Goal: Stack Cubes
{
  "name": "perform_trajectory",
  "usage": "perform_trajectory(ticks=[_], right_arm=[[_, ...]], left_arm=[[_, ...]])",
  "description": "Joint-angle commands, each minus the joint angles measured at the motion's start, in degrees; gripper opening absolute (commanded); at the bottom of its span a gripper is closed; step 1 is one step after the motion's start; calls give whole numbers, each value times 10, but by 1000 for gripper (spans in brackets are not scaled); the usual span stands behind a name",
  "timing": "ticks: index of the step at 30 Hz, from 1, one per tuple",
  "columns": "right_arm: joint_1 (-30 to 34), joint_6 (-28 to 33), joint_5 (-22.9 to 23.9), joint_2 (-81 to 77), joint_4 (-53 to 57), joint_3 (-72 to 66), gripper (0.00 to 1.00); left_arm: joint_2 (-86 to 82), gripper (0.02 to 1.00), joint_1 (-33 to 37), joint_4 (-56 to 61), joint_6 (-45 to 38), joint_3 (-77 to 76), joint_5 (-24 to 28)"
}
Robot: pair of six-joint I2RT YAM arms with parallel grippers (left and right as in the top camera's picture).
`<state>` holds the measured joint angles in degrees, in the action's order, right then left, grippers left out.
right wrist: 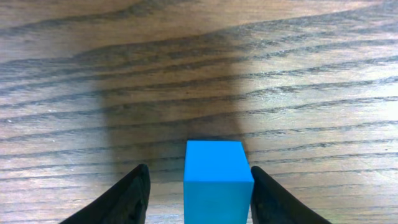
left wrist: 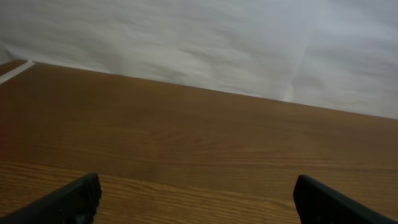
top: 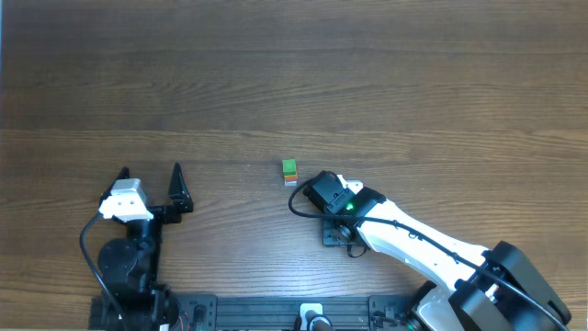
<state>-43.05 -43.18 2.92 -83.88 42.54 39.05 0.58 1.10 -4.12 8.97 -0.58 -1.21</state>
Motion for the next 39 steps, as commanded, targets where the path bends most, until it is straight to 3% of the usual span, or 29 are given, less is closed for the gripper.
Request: perform_trajectory(ticks=[1,29,39], right_arm=[[2,-3,-3,-5,-6,-6,478],[2,-5,-2,-5,-10,-10,218],[3,-1,2,-5,48,54,25]], left_arm=[[-4,1000,3,0,-9,2,6],[-4,998,3,0,-9,2,6],[-4,1000,3,0,-9,2,6]])
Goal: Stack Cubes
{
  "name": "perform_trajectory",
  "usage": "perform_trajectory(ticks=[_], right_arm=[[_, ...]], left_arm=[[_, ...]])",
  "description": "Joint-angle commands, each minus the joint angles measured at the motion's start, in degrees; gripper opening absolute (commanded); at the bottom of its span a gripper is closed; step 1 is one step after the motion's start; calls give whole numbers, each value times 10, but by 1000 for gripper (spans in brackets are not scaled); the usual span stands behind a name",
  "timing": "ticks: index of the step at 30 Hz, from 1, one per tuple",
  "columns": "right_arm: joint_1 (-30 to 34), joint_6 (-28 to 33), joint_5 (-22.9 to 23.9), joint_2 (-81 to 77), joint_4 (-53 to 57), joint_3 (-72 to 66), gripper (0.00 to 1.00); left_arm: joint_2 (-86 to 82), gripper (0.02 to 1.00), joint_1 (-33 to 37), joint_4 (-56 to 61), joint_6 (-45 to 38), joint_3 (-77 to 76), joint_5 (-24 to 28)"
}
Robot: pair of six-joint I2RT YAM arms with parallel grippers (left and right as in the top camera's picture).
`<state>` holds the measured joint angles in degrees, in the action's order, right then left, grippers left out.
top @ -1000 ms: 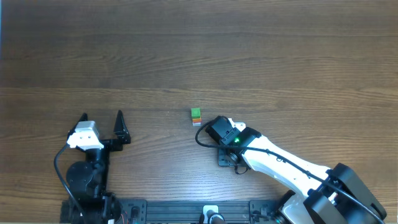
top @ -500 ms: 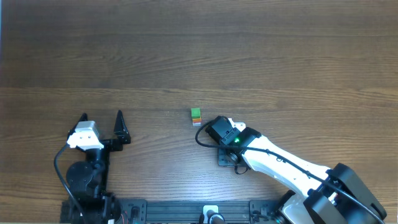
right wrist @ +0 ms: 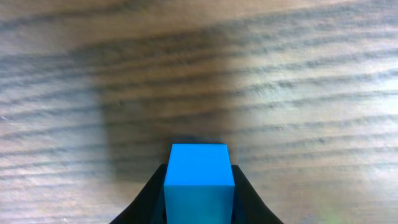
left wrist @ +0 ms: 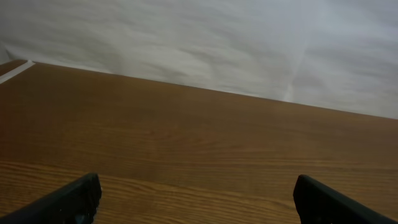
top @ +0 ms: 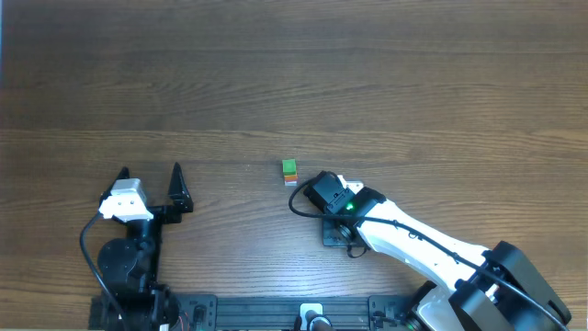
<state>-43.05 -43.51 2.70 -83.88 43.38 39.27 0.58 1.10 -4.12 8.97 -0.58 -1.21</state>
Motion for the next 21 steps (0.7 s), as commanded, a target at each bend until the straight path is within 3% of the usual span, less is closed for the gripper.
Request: perform_trajectory(ticks=[1,11,14,21], right_arm=[[3,10,6,-5,55,71,16],[22,48,60,-47,248,385,5],[21,48,59,-121,303,502,12],[14,46,35,-211,308,565,12]], left_arm=[[-4,1000,3,0,-9,2,6],[-4,1000,3,0,-9,2,6],[-4,1000,3,0,-9,2,6],[-4,1000,3,0,-9,2,6]])
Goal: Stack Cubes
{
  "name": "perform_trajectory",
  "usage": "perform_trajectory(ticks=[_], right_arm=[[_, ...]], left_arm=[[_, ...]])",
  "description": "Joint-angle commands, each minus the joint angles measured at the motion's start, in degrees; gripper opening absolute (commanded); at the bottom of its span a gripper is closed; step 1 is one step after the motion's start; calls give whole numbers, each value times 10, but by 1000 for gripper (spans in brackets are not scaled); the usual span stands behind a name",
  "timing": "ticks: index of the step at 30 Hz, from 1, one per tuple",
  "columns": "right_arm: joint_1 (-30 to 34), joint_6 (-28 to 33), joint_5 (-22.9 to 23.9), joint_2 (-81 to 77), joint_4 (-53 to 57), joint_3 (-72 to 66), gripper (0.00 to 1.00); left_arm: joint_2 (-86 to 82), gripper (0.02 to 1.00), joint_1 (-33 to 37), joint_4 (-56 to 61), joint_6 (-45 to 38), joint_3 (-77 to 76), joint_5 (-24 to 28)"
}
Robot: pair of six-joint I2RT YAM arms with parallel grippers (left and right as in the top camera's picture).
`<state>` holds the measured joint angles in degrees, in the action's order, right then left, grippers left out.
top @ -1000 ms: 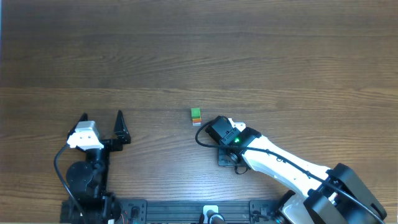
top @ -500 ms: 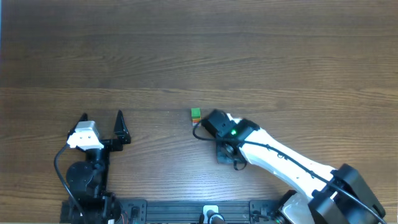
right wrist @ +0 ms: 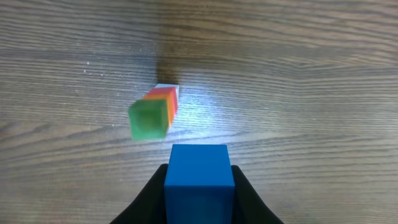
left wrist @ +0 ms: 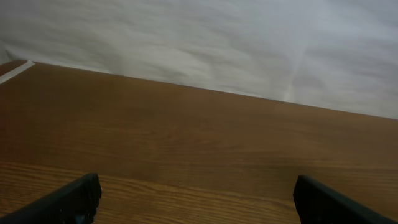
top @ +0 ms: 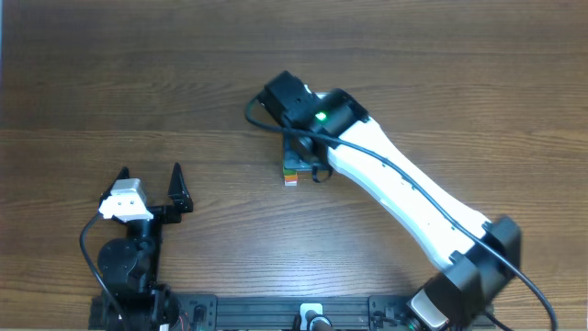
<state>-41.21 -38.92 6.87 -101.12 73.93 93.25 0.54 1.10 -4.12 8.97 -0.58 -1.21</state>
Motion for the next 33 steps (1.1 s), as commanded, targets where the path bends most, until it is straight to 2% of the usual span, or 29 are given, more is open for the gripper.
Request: perform_trajectory(ticks=[1,33], right_arm=[[-5,0,-9,-45,2,28,12],[-43,-24,-10,-77,-26,32,12]], left_arm=[[-4,1000,3,0,-9,2,6],[-4,1000,3,0,-9,2,6]])
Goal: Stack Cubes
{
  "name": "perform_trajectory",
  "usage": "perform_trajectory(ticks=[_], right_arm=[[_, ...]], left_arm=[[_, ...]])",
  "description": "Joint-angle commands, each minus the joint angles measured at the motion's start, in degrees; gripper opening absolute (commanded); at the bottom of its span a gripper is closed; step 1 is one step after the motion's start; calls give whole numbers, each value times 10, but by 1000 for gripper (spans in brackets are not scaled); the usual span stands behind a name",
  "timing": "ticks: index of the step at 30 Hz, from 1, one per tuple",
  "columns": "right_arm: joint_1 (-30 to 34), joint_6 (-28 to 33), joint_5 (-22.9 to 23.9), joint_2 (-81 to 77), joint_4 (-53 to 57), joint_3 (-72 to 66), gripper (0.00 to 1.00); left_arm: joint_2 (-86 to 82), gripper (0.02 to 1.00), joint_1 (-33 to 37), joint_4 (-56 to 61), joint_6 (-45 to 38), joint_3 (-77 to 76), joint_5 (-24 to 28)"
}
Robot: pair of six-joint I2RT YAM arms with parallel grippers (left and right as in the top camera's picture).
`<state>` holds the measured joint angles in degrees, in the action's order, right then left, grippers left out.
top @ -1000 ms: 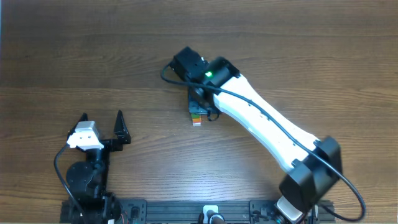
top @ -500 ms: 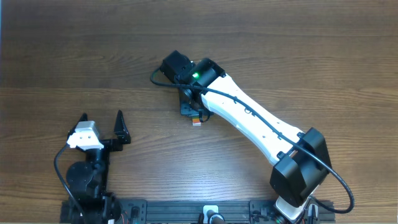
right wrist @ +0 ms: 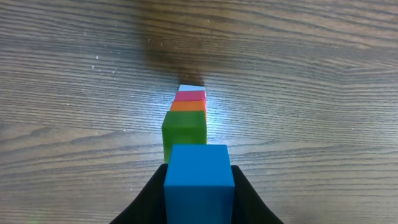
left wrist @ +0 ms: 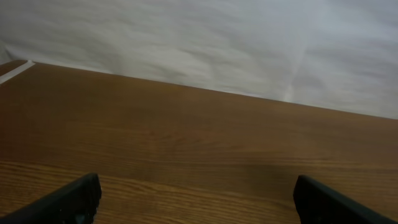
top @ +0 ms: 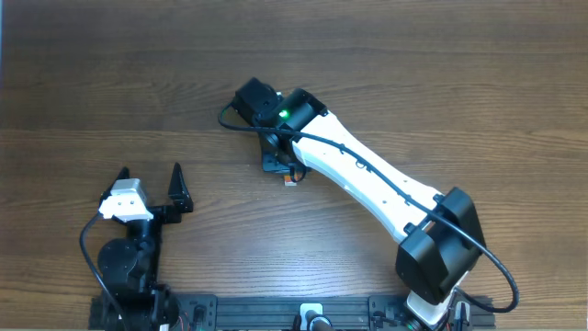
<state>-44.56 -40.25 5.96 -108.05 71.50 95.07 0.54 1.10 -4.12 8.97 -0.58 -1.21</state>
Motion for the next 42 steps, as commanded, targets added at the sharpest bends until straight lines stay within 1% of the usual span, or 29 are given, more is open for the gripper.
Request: perform_trajectory(ticks=[1,42], right_arm=[[-10,-11,-1,-8,-2,14,12],[-10,-11,-1,-33,-13,14,12]], left_arm=[[-4,1000,3,0,-9,2,6],[-4,1000,3,0,-9,2,6]])
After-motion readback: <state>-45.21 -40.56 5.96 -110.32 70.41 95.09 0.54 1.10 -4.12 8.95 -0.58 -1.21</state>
